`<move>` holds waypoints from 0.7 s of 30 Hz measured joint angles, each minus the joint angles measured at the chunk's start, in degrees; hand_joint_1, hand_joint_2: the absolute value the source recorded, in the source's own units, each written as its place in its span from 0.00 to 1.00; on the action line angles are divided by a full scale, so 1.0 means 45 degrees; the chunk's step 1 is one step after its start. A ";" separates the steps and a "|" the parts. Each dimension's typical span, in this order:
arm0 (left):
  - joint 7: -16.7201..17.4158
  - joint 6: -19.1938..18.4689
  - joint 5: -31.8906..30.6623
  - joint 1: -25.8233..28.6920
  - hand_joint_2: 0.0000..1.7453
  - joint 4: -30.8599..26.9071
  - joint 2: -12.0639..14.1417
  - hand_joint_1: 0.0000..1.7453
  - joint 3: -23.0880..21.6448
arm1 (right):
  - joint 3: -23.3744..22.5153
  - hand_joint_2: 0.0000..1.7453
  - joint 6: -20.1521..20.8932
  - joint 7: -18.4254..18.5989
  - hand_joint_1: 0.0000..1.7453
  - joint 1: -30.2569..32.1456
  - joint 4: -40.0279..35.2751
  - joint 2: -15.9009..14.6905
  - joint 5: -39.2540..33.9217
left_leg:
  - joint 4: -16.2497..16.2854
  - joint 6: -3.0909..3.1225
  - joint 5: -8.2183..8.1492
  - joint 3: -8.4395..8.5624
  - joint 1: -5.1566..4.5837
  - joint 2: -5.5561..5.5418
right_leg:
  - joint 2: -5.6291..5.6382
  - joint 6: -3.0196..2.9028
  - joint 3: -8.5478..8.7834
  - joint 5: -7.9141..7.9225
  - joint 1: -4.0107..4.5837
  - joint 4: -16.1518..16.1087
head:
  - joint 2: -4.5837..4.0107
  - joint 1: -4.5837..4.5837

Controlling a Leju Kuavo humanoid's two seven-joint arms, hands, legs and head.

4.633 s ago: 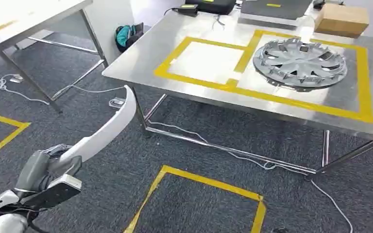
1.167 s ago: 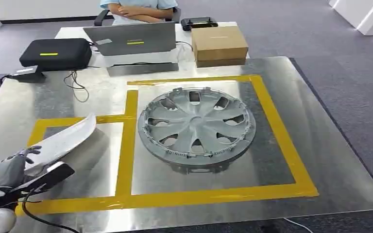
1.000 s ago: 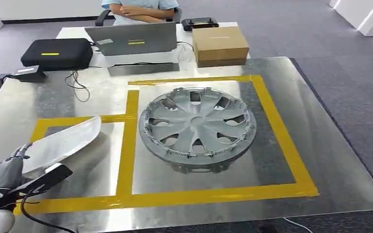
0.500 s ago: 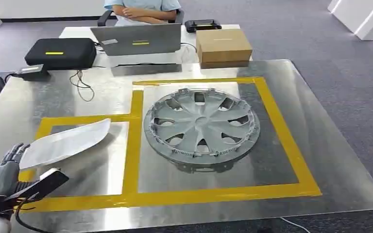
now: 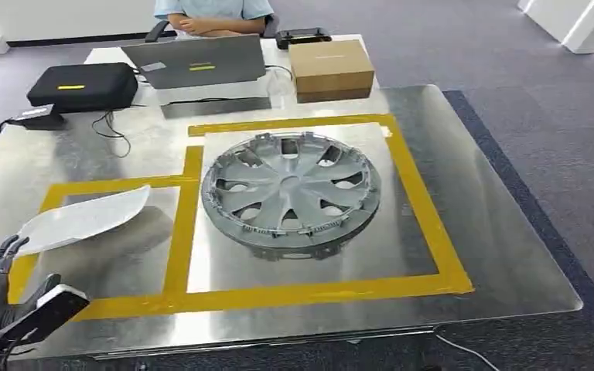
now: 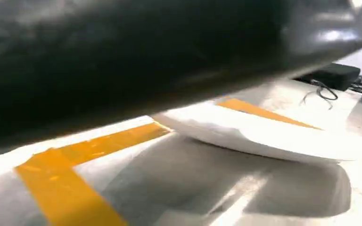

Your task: Take the parts from the cabinet and place them on the table.

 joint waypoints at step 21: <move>-0.3448 -0.0399 0.3293 0.0316 0.00 -0.0379 -0.2487 0.00 0.3192 | -0.0330 0.00 0.0398 0.0228 0.00 0.0487 -0.0729 0.0005 0.0272 | -0.3852 0.0791 0.2483 0.1354 -0.0398 0.0068 | -0.0105 0.0546 0.1797 -0.1089 0.0128 -0.0580 | 0.0000 0.0117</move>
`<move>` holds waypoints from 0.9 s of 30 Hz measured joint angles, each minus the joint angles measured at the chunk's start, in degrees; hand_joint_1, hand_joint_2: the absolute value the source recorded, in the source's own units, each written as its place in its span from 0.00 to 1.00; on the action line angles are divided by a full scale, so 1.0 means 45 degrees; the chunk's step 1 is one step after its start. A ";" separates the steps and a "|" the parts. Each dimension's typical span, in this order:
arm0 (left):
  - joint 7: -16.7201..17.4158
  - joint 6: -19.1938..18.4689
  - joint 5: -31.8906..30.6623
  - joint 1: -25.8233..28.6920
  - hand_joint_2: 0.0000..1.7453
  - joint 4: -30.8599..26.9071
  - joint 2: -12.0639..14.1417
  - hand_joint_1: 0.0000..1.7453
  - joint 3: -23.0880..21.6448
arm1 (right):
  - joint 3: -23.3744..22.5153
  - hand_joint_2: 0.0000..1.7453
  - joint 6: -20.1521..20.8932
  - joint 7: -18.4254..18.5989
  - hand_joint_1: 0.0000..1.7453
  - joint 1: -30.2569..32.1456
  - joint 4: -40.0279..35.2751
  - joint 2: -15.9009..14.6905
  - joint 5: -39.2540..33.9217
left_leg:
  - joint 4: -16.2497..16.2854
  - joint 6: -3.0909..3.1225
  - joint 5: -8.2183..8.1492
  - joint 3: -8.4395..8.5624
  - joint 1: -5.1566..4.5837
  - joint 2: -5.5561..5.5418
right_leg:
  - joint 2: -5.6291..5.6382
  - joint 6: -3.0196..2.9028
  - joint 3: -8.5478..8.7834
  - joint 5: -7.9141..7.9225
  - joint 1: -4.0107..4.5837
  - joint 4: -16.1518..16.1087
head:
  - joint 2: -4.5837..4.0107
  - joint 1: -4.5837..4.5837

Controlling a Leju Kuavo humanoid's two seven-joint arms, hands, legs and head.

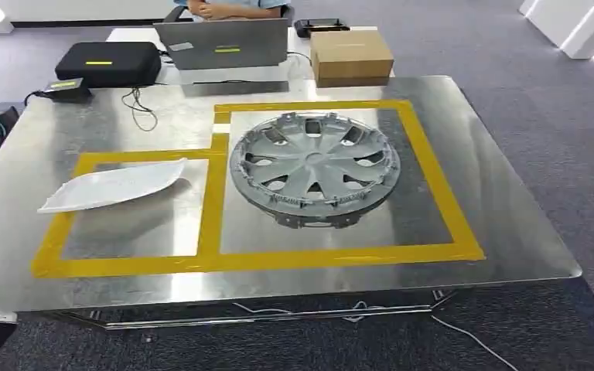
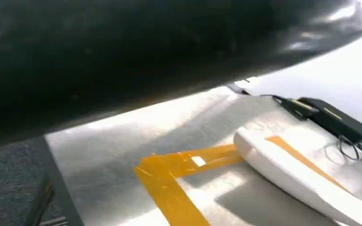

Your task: Take the parts from the cabinet and place them on the table.

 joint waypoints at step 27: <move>-0.0850 -0.0913 -0.0494 -0.1805 0.00 0.3577 -0.2098 0.00 0.6229 | -0.1686 0.00 0.1735 0.0850 0.00 0.1030 -0.2526 0.0899 0.1317 | -0.0116 0.0159 -0.0070 0.0132 0.0030 0.0003 | -0.0028 0.0006 -0.1984 -0.0861 -0.0016 0.3676 | 0.0000 -0.0063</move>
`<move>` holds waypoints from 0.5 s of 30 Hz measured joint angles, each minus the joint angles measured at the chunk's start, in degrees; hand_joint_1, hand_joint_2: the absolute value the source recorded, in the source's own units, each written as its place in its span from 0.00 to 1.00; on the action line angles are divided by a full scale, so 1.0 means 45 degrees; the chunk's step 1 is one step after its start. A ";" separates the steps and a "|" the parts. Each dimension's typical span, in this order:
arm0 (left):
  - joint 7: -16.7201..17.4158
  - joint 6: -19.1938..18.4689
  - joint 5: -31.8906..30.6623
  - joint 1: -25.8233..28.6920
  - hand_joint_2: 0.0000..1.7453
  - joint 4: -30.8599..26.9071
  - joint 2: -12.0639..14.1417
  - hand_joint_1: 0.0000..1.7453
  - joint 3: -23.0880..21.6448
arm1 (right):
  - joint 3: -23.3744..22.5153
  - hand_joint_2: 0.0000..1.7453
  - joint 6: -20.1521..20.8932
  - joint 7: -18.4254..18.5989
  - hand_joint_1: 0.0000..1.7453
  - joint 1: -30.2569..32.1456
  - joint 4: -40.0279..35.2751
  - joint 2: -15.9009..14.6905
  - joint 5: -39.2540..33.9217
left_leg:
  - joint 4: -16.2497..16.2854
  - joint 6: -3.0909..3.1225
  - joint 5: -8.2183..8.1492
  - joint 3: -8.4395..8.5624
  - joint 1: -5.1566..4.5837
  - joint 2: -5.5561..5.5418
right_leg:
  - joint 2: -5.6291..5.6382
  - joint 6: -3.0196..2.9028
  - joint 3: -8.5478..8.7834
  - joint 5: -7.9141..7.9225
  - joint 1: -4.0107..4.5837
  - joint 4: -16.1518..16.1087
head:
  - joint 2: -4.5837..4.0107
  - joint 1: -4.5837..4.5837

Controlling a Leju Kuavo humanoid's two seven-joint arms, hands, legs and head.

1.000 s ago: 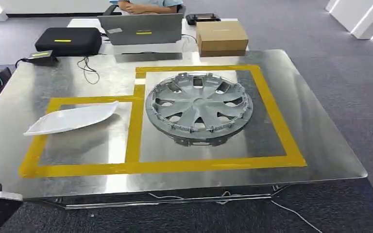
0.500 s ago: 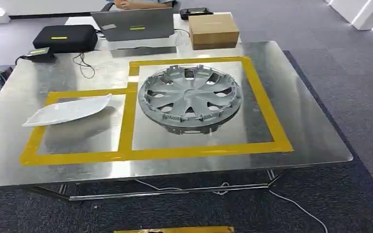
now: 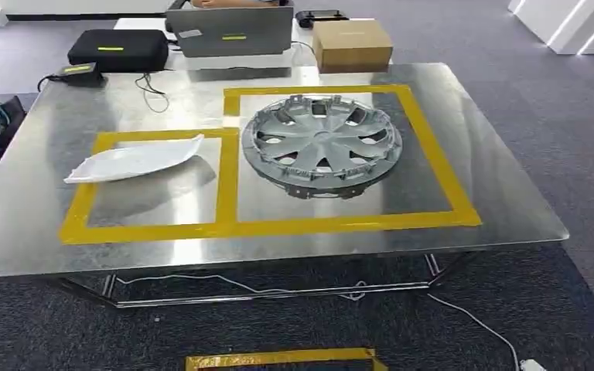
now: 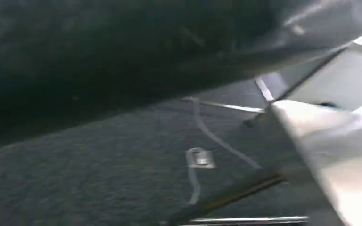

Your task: Take the parts from the cabinet and place them on the table.

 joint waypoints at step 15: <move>0.0447 0.0355 -0.2440 -0.0483 0.00 0.4015 0.0005 0.00 0.1576 | -0.2030 0.00 0.1204 0.0146 0.00 0.0237 -0.1860 0.0937 0.1601 | 0.3879 -0.0790 -0.1900 -0.0904 0.0116 -0.0041 | -0.0118 -0.0677 0.1055 0.2066 0.0178 -0.4110 | -0.0004 -0.0165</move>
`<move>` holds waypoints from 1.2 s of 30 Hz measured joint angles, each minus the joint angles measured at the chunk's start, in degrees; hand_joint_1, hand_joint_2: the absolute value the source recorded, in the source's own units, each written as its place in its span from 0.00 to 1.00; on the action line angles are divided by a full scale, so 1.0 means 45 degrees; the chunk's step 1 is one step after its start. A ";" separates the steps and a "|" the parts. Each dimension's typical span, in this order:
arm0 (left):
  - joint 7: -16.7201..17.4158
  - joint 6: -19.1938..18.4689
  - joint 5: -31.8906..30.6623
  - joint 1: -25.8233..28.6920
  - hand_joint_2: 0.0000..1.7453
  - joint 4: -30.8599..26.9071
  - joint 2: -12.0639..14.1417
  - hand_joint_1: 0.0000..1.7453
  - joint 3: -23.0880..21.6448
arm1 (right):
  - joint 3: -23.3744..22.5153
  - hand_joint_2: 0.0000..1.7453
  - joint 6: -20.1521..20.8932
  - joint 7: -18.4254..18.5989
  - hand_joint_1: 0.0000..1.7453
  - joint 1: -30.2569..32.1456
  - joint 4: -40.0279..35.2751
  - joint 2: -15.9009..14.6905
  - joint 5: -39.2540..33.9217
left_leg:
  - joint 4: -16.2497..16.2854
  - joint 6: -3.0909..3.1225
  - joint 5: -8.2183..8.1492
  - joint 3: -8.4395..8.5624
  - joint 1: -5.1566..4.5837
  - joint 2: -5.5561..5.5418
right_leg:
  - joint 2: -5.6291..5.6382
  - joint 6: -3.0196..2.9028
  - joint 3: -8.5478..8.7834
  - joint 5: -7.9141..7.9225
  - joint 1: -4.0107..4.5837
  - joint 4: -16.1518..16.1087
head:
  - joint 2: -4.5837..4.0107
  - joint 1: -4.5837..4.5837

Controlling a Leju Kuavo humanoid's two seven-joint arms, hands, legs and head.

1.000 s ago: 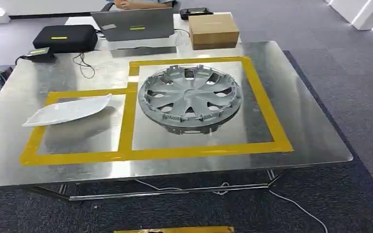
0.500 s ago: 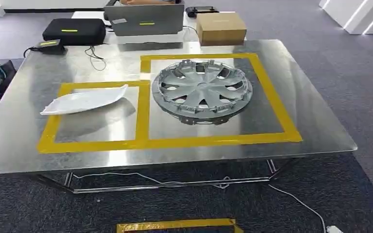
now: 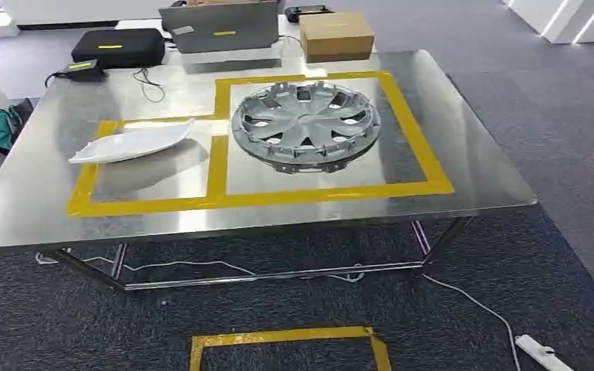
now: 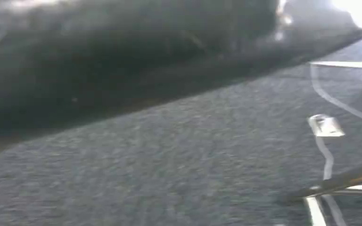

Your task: Take the parts from the cabinet and place them on the table.

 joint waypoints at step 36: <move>0.1171 -0.1297 -0.1728 -0.1309 0.00 0.3782 -0.0019 0.00 0.1976 | -0.2651 0.00 0.0947 -0.0637 0.00 -0.0394 -0.0723 0.0728 0.2050 | -0.4199 0.0332 0.0382 0.3017 -0.0056 -0.0007 | -0.0056 0.0318 -0.0840 0.0533 0.0090 0.0549 | 0.0005 0.0039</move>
